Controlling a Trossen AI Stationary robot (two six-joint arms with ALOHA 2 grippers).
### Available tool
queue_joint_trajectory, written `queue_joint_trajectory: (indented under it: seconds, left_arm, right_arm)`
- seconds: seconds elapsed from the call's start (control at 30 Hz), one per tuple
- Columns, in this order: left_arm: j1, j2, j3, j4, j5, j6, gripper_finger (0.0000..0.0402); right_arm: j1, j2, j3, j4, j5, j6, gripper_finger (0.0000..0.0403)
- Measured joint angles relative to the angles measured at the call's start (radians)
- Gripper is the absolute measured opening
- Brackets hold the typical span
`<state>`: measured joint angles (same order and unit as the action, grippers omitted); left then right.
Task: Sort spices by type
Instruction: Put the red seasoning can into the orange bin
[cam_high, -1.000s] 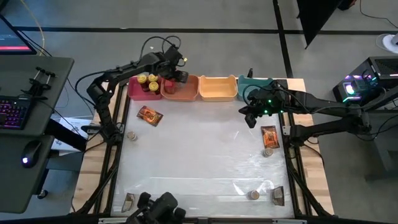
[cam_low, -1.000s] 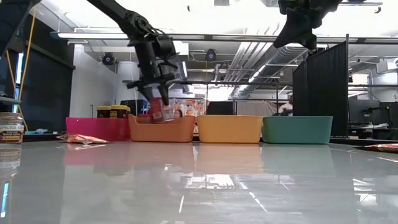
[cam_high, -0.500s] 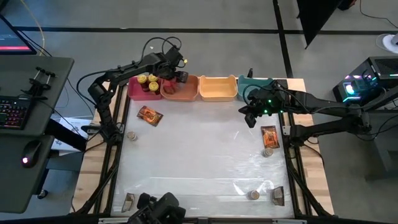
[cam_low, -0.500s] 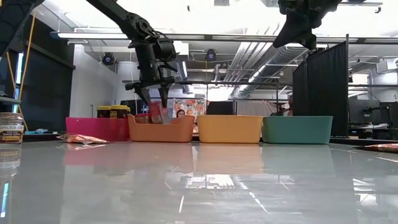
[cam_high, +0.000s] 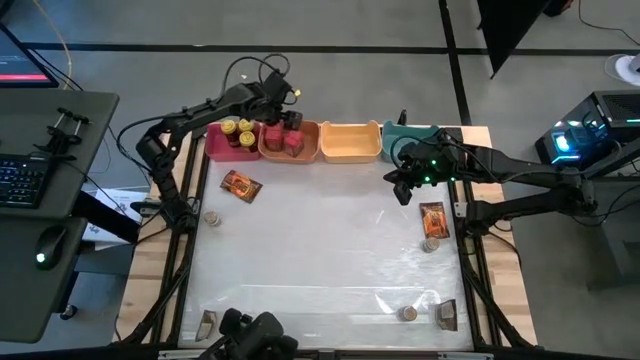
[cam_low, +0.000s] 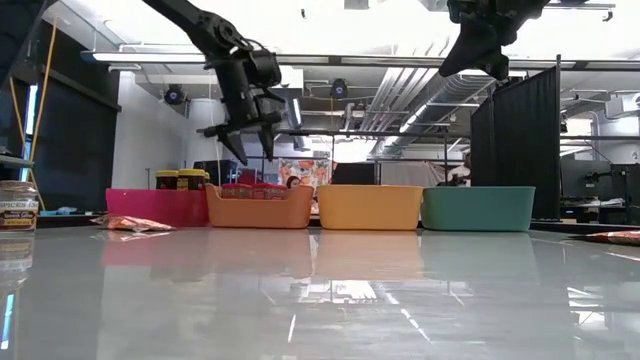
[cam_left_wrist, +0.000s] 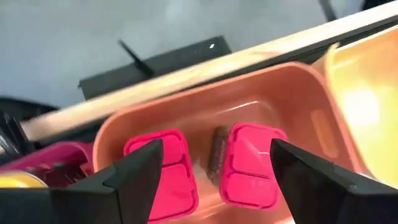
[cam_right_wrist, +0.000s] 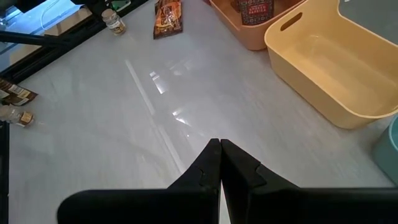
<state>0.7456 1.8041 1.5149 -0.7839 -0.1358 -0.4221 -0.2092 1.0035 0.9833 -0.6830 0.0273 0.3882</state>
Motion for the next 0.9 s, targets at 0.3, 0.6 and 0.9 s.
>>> queue_joint_trajectory:
  seconds: [0.3, 0.6, 0.9]
  left_arm:
    - [-0.125, -0.058, 0.000, -0.005, 0.125, 0.375, 0.0136]
    - [-0.264, 0.072, 0.000, 0.130, 0.000, 0.535, 0.0002]
    - [-0.219, 0.154, 0.000, 0.127, -0.046, 0.671, 0.0000]
  right_arm:
    - [0.000, 0.026, 0.000, 0.089, 0.003, -0.019, 0.0000]
    - [0.000, 0.146, 0.000, 0.130, -0.067, 0.002, 0.0000]
    - [0.008, 0.181, 0.000, 0.179, -0.080, 0.026, 0.0000]
